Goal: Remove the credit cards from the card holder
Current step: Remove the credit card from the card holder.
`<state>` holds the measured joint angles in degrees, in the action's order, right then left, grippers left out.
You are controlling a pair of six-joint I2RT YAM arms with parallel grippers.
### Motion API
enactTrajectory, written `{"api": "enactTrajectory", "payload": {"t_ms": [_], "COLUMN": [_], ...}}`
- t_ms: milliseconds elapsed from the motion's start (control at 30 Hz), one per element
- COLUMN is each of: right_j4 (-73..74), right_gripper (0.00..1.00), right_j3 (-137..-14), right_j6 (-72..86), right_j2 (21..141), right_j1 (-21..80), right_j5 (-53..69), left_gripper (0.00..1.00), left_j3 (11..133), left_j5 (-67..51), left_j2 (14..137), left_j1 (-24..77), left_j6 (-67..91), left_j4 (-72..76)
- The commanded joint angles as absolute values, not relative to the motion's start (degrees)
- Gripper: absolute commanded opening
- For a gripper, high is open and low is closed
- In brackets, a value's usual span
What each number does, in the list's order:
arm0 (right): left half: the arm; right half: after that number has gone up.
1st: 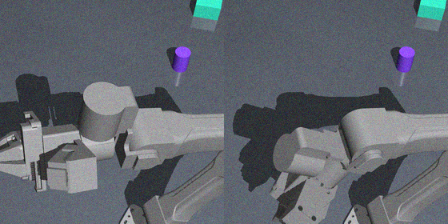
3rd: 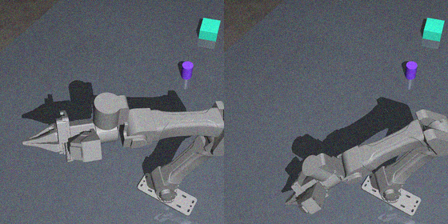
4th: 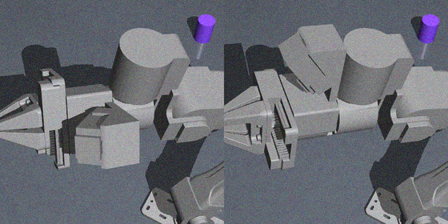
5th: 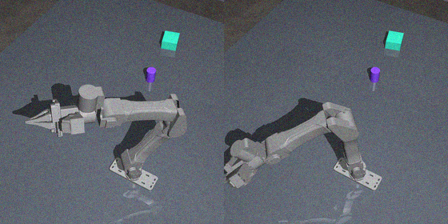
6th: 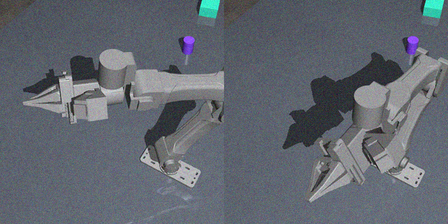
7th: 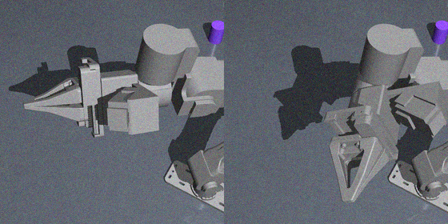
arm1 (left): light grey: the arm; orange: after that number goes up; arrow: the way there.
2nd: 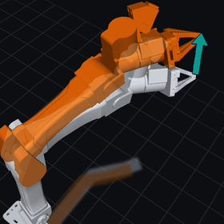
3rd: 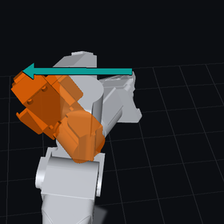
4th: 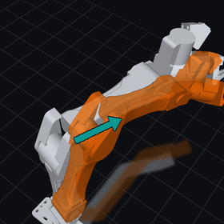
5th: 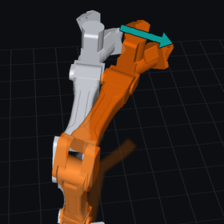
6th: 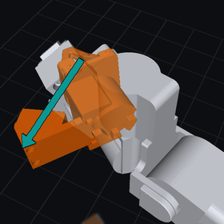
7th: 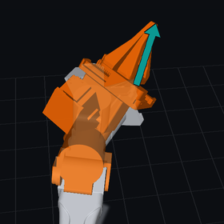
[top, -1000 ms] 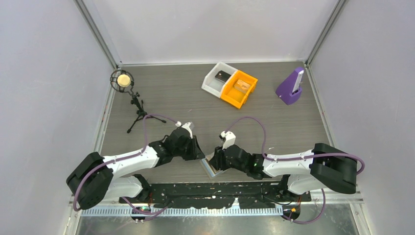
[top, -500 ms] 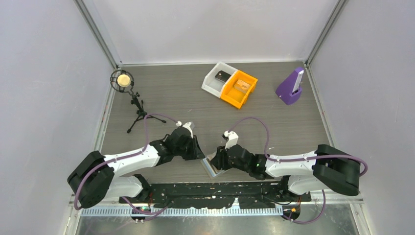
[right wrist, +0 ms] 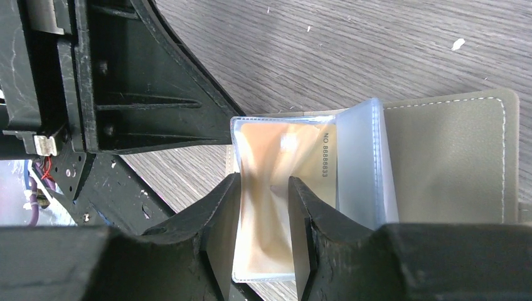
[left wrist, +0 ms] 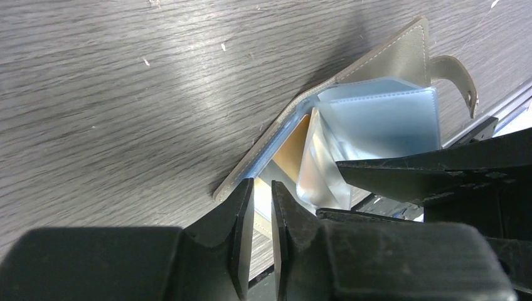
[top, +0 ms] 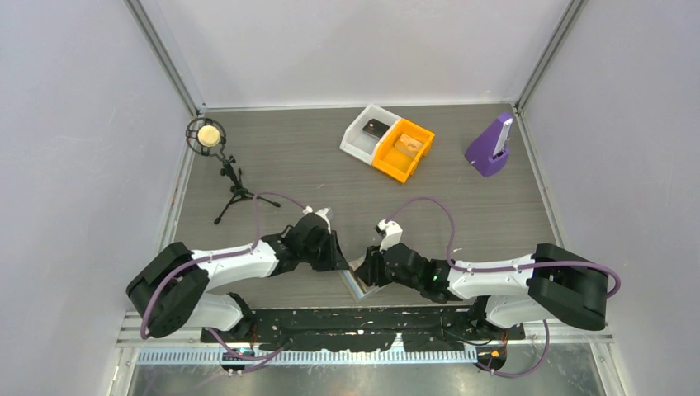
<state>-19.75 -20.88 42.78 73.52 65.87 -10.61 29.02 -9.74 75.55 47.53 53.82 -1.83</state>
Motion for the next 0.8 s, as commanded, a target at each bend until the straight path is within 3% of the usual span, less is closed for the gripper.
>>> {"api": "enactTrajectory", "payload": {"t_ms": [0,267,533,767], "right_j4": [-23.16,-21.23,-13.95,-5.61], "right_gripper": [0.41,0.49,0.63,0.65], "right_j3": [-20.82,-21.1,-21.7,-22.89], "right_j6": [43.38,42.98,41.95,41.03], "right_j2": [72.43,70.68,63.76,56.97], "right_j1": [65.65,65.65,65.65,65.54], "right_j5": [-10.24,-10.78,-13.39,-15.62], "left_gripper": [0.18,0.18,0.19,0.19], "left_j3": [30.87,31.19,32.4,35.23], "left_j5": [-11.82,-15.51,-17.4,-18.49], "left_j2": [76.17,78.88,78.94,81.56], "left_j1": [47.73,47.81,48.56,49.2], "left_j6": [54.44,56.0,56.76,56.11], "left_j4": [3.35,7.89,8.32,8.28]}}
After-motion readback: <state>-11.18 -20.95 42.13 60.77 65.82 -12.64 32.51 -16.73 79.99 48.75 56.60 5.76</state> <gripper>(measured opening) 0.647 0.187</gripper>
